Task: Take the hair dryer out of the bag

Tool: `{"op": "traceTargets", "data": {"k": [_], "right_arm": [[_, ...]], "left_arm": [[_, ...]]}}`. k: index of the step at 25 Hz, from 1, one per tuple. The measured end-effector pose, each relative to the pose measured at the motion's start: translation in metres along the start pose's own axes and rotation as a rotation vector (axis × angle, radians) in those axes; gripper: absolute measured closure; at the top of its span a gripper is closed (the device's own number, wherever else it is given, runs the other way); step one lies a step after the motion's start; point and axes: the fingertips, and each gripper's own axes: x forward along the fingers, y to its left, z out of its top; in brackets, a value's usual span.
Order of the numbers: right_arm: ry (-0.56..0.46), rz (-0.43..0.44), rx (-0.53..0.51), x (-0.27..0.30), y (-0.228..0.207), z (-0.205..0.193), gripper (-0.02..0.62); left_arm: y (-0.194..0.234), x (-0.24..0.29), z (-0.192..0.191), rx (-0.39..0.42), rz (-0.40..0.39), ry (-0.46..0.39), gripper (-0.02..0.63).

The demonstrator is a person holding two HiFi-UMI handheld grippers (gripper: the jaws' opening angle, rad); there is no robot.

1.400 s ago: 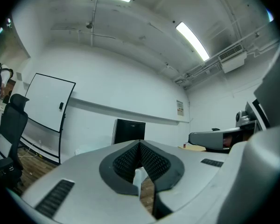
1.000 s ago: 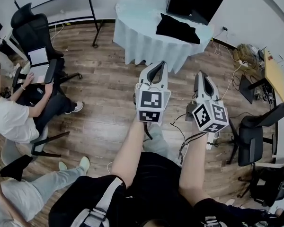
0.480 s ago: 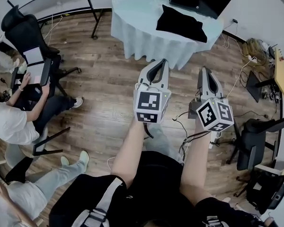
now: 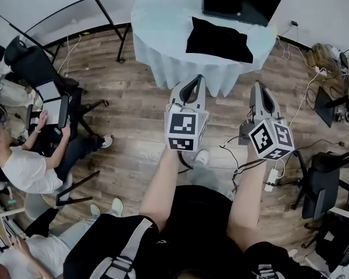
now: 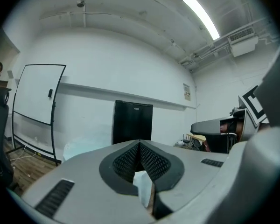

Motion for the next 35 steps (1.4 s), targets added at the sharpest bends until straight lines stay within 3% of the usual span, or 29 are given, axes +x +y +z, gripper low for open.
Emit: {"op": "traceTargets", "data": {"k": [8,20,23,27,35], "right_arm": [[-0.097,-0.057,0.015,0.004,-0.074,0.054,0.592],[-0.15,-0.104,0.002,-0.005,-0.117,0.083,0.592],[-0.144,-0.114,-0.001,0.003,-0.125,0.082,0.592],[-0.128,-0.111,0.012,0.03,-0.132,0.08,0.592],[0.001,-0.064,0.055,0.107,-0.13,0.031,0.592]], "left_arm": [[-0.05,0.066,0.034,0.073,-0.092,-0.031,0.591],[-0.072,0.116,0.06,0.106,-0.131,-0.082,0.58],[-0.068,0.128,0.052,0.1,-0.139,-0.068,0.571],[-0.066,0.148,0.039,0.141,-0.172,-0.024,0.499],[-0.034,0.2,-0.008,0.161,-0.178,0.135,0.443]]}}
